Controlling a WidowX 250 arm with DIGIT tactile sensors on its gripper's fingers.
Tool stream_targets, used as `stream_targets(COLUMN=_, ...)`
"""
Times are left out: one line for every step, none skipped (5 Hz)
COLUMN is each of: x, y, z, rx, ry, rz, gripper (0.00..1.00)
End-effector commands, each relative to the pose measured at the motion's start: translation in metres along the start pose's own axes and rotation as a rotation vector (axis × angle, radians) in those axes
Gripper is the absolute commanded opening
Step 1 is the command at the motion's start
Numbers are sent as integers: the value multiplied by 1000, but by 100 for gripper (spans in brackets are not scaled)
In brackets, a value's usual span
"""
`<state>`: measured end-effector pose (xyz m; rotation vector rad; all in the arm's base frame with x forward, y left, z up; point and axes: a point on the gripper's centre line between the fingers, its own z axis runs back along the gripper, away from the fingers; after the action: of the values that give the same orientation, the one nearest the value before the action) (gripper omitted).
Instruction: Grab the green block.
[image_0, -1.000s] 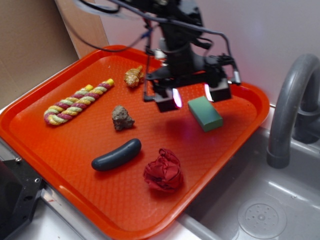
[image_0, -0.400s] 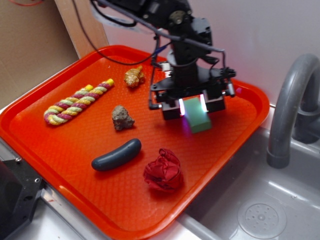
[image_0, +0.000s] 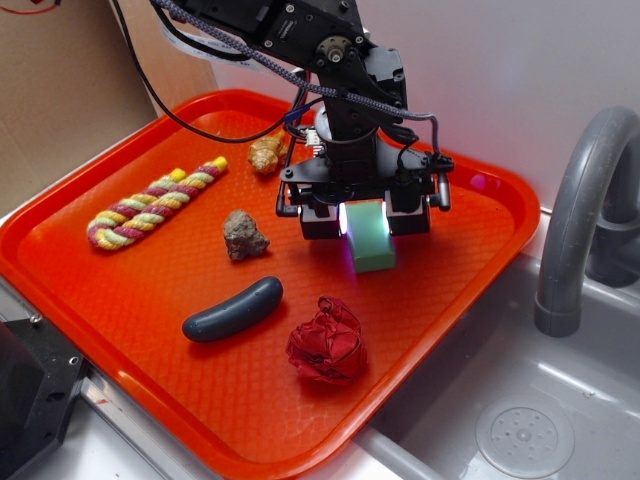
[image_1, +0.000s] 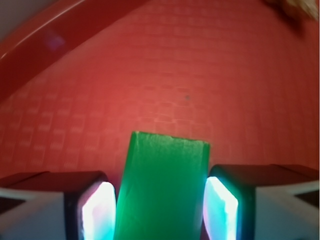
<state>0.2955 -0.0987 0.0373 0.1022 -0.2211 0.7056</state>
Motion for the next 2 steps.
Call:
stream_targets(x=38, y=-14, z=99, rx=-156, ry=-33, rz=-374, gripper=0)
stream_targets(x=51, y=8, z=145, rx=-158, ry=-33, rz=-468, gripper=0)
